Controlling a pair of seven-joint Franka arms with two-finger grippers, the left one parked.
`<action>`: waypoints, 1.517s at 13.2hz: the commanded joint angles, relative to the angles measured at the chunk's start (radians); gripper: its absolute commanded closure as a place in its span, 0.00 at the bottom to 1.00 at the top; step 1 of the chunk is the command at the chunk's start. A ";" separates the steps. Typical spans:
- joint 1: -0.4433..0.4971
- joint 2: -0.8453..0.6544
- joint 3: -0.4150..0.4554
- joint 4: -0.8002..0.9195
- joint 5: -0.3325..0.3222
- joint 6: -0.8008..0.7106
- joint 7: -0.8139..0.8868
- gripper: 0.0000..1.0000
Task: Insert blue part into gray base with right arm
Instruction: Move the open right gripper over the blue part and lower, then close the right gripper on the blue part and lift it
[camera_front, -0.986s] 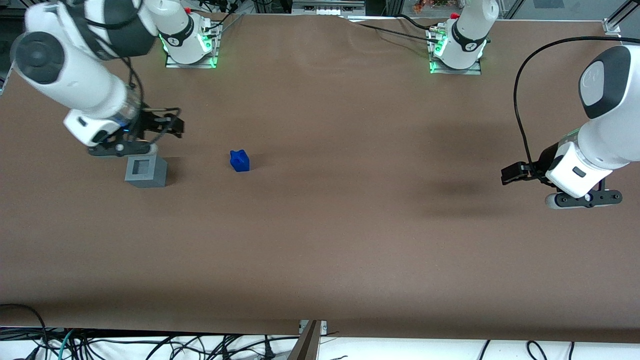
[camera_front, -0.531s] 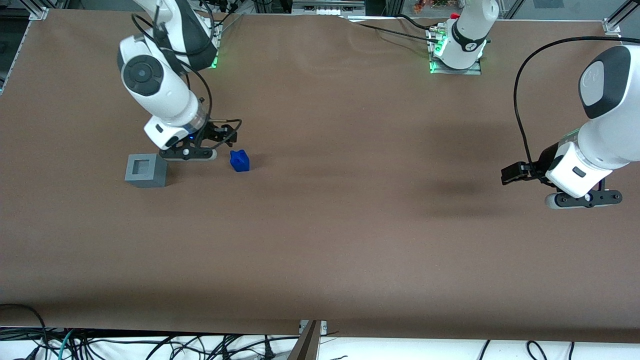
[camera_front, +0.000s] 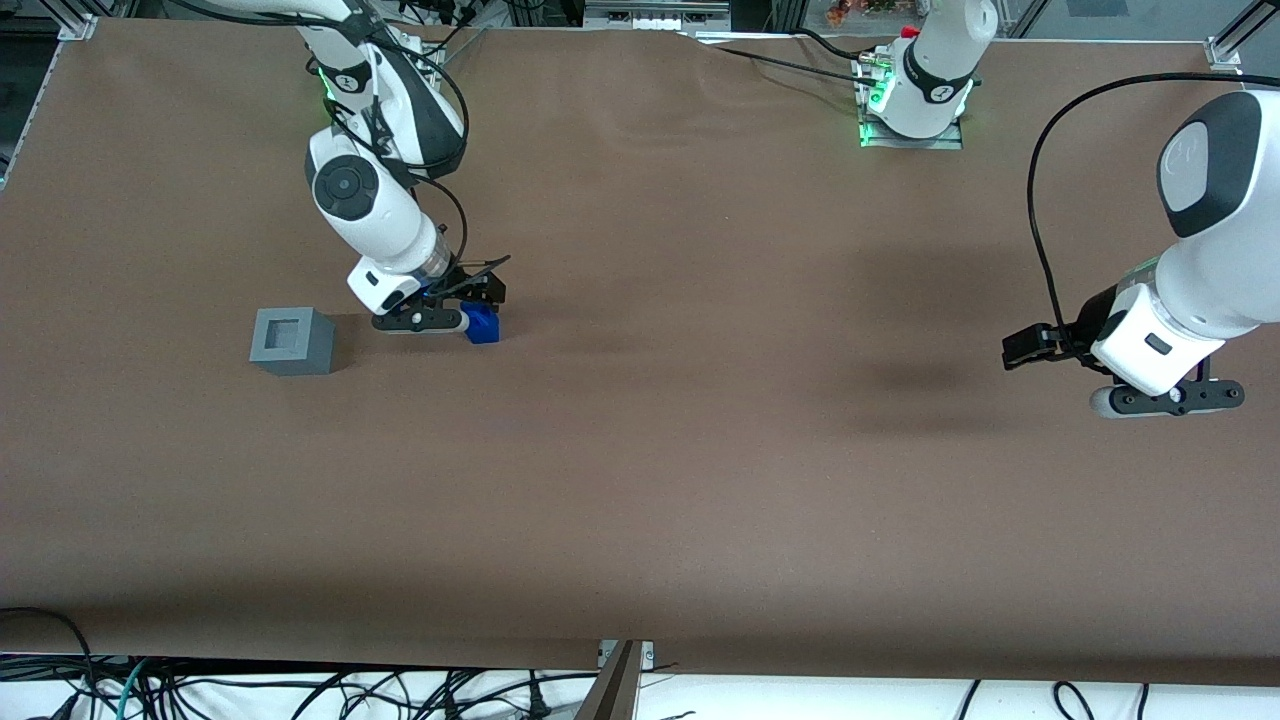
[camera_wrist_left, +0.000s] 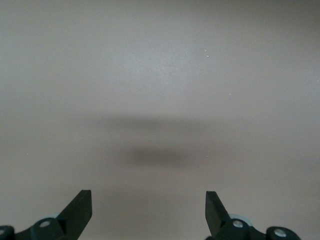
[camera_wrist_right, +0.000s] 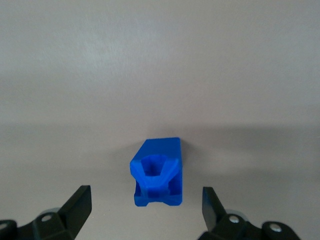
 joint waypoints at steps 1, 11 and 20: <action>0.018 0.032 0.000 -0.003 -0.078 0.033 0.092 0.02; 0.046 0.101 -0.026 0.001 -0.196 0.115 0.146 0.14; 0.051 0.095 -0.041 0.003 -0.216 0.111 0.140 0.82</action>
